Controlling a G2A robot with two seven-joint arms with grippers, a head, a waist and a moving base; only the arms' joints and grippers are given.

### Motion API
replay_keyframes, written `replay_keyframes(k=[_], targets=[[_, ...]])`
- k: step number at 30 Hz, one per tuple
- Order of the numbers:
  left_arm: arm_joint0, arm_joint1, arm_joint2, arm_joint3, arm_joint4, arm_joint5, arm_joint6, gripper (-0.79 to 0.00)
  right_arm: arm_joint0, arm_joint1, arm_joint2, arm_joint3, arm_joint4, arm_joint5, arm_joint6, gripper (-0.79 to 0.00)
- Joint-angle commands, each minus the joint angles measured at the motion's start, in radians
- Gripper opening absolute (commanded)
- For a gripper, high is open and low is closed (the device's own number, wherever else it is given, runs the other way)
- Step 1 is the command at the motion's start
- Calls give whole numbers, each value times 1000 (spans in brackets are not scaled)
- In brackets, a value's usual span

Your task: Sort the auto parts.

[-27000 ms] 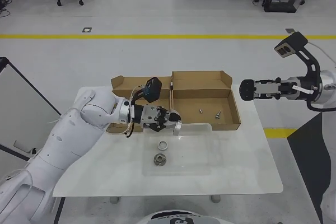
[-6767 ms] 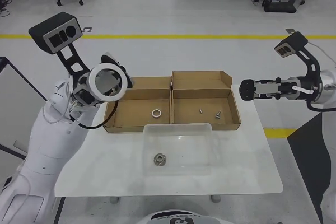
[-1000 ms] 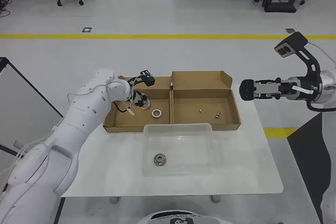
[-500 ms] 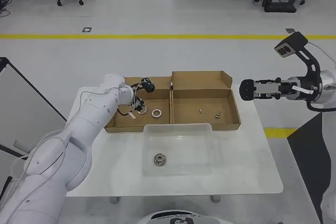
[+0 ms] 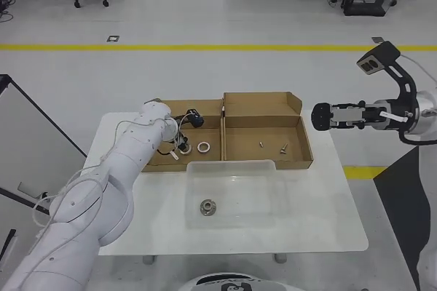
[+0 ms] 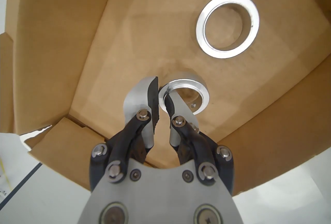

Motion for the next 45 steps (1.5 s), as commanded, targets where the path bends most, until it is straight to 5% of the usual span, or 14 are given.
replay_keyframes(k=[1,3,4,5,6,21,31,39,45], targets=[[-3,-7,-1,21,-4,-3,10,-742,0,0,0,0,0,0,0,0],[-7,-15,-1,37,-5,-8,18,-416,0,0,0,0,0,0,0,0],[-10,-17,-1,45,-6,-12,22,-339,0,0,0,0,0,0,0,0],[-14,-20,-2,50,-5,-15,28,-111,0,0,0,0,0,0,0,0],[-17,-22,-3,56,-7,-16,39,0,0,0,0,0,0,0,0,0],[-97,-26,-29,98,-11,-57,120,0,0,0,0,0,0,0,0,0],[-177,10,-72,48,-49,-223,128,0,0,0,0,0,0,0,0,0],[-160,61,-123,-100,-113,-292,59,0,0,0,0,0,0,0,0,0],[-54,133,-197,-368,-198,-225,-82,0,0,0,0,0,0,0,0,0]])
